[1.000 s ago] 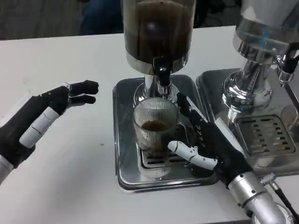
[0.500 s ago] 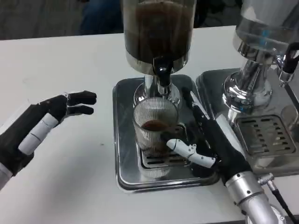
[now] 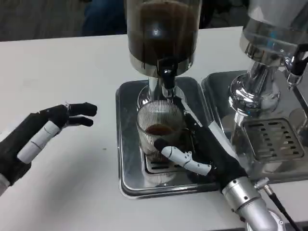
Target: Grasp the cup under the faucet to collect the drink, then remove the cup.
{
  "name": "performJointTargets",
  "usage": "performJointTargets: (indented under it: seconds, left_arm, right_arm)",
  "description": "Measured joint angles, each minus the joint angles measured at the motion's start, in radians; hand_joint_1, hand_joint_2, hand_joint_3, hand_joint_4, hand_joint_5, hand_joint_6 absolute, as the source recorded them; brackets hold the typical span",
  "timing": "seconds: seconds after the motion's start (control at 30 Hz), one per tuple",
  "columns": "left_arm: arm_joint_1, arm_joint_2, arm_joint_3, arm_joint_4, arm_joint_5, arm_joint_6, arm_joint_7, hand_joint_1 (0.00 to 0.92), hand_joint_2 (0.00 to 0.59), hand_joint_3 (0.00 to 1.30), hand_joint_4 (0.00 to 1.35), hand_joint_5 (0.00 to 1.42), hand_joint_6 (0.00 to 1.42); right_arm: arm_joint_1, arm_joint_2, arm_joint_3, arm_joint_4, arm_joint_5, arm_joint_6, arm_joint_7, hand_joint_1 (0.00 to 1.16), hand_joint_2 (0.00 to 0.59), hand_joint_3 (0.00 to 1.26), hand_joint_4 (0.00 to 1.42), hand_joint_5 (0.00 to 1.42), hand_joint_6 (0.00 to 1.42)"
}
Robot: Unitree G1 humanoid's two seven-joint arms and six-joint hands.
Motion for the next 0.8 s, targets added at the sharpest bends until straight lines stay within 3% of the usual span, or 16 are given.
performJointTargets:
  seconds: [0.3,0.53,0.8]
  left_arm:
    - [0.007,0.014,0.0,0.01,0.0,0.001,0.004,0.0,0.126,0.41,0.32,0.35,0.21]
    - [0.018,0.02,0.0,0.01,0.003,0.005,0.009,0.0,0.133,0.42,0.34,0.37,0.23]
    - [0.02,0.028,-0.001,0.035,0.006,0.017,0.01,0.0,0.132,0.42,0.35,0.38,0.23]
  right_arm:
    - [-0.031,0.005,0.034,0.03,-0.057,0.005,-0.059,0.62,0.193,0.0,0.0,0.0,0.03]
    - [-0.059,0.024,0.053,0.065,-0.077,0.01,-0.116,0.69,0.197,0.0,0.0,0.12,0.21]
    - [-0.092,0.065,0.064,0.124,-0.074,-0.009,-0.163,0.73,0.189,0.04,0.16,0.31,0.51]
